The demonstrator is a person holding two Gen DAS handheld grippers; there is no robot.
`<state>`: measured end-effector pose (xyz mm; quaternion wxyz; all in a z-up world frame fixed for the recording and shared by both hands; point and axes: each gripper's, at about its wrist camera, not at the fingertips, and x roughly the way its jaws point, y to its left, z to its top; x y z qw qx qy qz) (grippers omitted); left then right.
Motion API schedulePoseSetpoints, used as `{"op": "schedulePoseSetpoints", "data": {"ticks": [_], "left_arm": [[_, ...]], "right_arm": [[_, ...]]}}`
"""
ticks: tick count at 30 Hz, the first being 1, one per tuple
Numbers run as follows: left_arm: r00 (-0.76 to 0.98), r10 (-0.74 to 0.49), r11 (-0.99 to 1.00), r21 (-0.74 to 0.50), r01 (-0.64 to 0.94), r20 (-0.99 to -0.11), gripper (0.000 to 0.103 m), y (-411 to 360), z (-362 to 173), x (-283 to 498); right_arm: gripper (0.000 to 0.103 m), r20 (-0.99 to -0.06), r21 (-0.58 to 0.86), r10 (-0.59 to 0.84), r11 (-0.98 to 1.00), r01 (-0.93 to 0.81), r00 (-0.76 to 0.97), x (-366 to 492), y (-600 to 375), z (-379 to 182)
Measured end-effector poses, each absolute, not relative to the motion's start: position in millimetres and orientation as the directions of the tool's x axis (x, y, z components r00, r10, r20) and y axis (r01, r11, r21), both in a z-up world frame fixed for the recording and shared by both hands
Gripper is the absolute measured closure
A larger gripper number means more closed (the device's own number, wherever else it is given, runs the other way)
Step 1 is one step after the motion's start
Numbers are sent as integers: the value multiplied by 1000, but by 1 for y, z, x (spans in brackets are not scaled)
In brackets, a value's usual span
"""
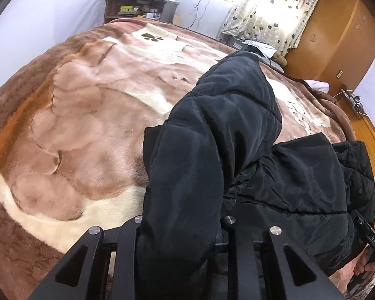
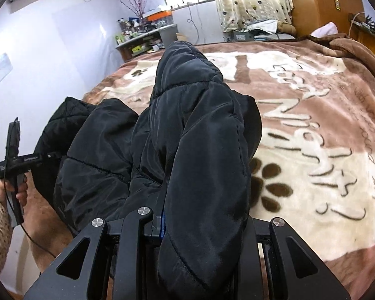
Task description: Fold large clothes
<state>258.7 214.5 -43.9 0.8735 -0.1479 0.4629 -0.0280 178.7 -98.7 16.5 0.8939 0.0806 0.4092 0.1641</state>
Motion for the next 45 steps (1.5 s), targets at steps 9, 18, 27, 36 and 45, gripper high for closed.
{"op": "schedulePoseSetpoints", "data": {"ticks": [9,18,27,36,45], "left_arm": [[541,-169,961,-259,-95,-824,74,231,-73,257],[519,-150,964,-242,-113,-842,57,231,-87,258],[504,-145,963,-239,-127,-852,51,232,-90,259],[499,-133,958,-240,-155,-856,44,236,-82,256],[570,-68,961,-208,-184,-819,34,248,-46,232]], "right_arm": [[77,-759,286,317,947,-146,568,166,-106,-17],[67,-787,254,281,959,-127,550,164,-110,-38],[60,-798,231,255,966,-114,545,164,-111,-43],[44,-806,201,215,976,-88,552,160,-116,-34],[36,-749,27,62,998,-64,660,134,-117,9]]}}
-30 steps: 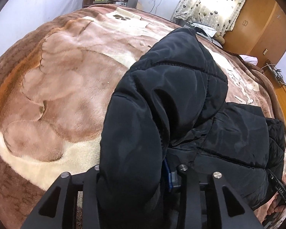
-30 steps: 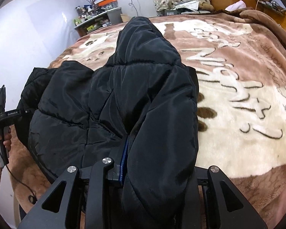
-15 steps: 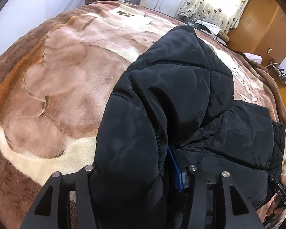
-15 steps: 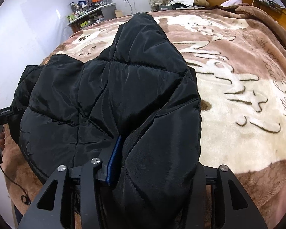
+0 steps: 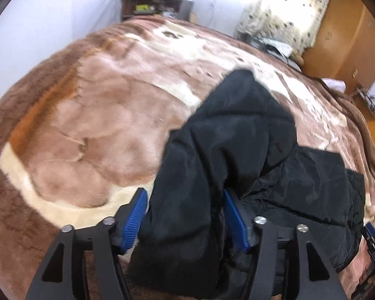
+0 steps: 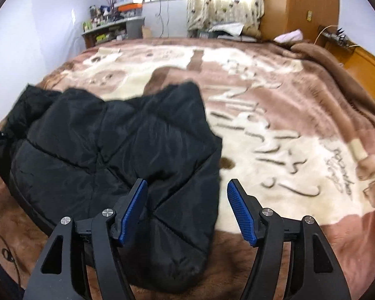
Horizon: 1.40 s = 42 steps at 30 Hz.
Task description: Fold large clothes
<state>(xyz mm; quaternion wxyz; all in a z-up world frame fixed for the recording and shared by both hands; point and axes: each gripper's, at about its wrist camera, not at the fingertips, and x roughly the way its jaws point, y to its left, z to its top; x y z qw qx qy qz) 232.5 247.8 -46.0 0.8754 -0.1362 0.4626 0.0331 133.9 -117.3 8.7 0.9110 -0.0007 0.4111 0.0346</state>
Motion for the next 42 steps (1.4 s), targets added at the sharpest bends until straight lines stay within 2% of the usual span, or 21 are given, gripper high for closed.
{"op": "schedulePoseSetpoints", "data": {"ticks": [1,4,8,12,16,24,29,36,40,42], "left_arm": [[583,-62,955,-218,-200,-810,30,252,-40,227],[607,-83,952,-243,-186,-790,30,254,-25,212],[627,-76,965,-216,-150,-776,28,241,-4,188],[627,-67,973,-191,-133,-776,26,218,6,164],[644,-66,982,-165,-95,-762,17,192,13,133],[648,-17,992,-95,-85,-761,17,144,8,72],[655,7,995,-57,-77,-756,17,122,5,40],[645,17,995,-50,-86,-764,17,106,1,17],[666,87,995,26,-101,-741,17,97,0,6],[662,83,995,27,-94,-745,17,95,-2,4]], "right_arm": [[36,-744,31,63,998,-59,666,130,-118,15],[36,-720,39,74,997,-67,690,117,-115,29],[36,-704,33,66,998,-60,707,103,-104,39],[30,-705,39,62,998,-50,707,85,-94,44],[30,-696,71,88,996,-53,712,66,-88,50],[28,-703,89,72,996,-14,707,28,-69,56],[27,-681,25,37,999,-27,731,5,-46,63],[27,-683,3,23,1000,-28,730,-15,-24,63],[27,-691,-13,15,999,-33,723,-21,-14,58],[27,-699,-17,19,999,-43,715,-22,-9,55]]}}
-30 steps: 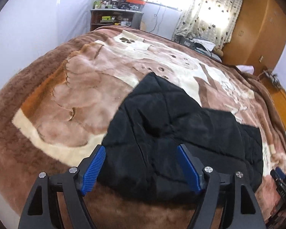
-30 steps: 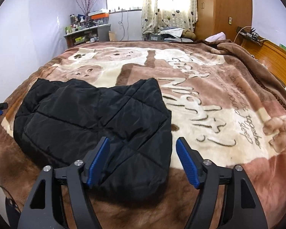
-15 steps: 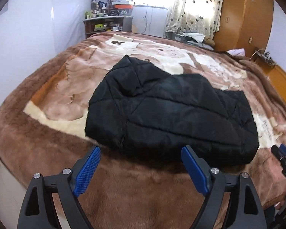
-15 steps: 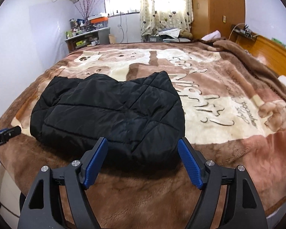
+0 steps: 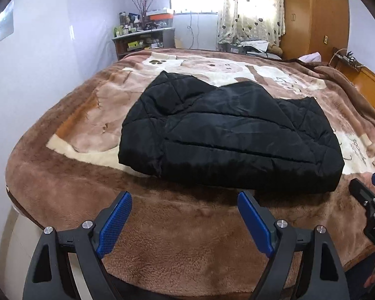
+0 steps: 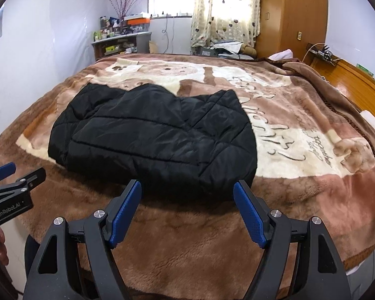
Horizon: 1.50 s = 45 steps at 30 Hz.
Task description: Fold large clothes
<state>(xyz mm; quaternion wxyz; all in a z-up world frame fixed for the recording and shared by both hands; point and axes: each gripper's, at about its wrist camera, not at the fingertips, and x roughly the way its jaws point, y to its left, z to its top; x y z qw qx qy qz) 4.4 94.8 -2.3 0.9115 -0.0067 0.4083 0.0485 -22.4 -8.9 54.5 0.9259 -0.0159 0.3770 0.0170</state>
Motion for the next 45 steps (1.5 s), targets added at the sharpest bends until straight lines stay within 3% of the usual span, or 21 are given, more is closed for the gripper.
{"op": "schedulePoseSetpoints", "data": {"ticks": [17,45], "left_arm": [[655,24,999,-3,-40,-755,17,73,-7,-5],[686,55,998,24,-54,-726,17,67,4,-13]], "right_arm": [[27,-715,8,25,1000,-28,699,-29,-7,44],[27,-707,20,21,1000,-9,706,-34,-9,47]]}}
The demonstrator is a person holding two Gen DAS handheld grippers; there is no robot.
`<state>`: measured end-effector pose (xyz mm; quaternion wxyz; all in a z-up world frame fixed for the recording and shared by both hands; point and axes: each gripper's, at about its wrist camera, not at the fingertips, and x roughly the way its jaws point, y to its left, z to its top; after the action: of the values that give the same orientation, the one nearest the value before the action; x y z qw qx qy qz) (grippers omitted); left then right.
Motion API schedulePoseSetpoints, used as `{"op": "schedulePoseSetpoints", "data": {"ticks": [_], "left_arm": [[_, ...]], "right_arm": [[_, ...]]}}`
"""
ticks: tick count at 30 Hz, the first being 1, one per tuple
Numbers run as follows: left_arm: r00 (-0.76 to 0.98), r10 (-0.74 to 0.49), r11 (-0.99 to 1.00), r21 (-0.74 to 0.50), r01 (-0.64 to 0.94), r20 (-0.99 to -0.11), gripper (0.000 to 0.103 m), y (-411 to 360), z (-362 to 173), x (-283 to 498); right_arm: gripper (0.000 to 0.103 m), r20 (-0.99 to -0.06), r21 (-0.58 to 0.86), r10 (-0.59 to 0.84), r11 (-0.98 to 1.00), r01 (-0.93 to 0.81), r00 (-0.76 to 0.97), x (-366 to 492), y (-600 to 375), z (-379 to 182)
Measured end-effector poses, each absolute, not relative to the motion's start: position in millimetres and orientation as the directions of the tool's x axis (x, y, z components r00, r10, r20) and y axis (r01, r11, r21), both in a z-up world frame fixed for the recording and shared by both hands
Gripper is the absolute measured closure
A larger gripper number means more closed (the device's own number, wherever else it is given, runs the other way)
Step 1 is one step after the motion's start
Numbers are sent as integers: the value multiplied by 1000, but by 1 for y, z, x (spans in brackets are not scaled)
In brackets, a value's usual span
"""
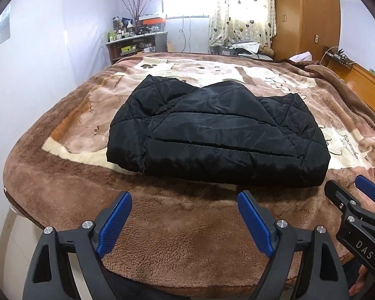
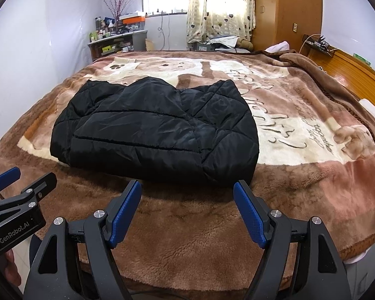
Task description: Fold large clothes
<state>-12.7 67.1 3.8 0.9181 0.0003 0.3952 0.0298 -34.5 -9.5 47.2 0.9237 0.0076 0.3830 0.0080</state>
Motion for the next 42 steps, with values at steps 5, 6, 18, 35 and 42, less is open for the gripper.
{"op": "schedulePoseSetpoints", "data": {"ticks": [5,6,18,35,42], "left_arm": [[688,55,998,31,-47,-724,17,64,5,-13],[688,52,999,31,-43,-723,17,63,5,-13],[681,34,999,16,-33,-732,17,60,2,-14],[681,28,1000,11,-29,-732,17,59,1,-16],[680,26,999,6,-31,-732,17,59,1,-17]], "right_arm": [[27,-705,23,21,1000,-6,709,-35,-12,49],[27,-705,24,20,1000,-5,709,-35,-12,50],[27,-705,26,21,1000,-4,709,-35,-13,50],[27,-712,31,21,1000,1,702,-36,-13,51],[27,-715,35,22,999,4,698,-36,-12,49]]}}
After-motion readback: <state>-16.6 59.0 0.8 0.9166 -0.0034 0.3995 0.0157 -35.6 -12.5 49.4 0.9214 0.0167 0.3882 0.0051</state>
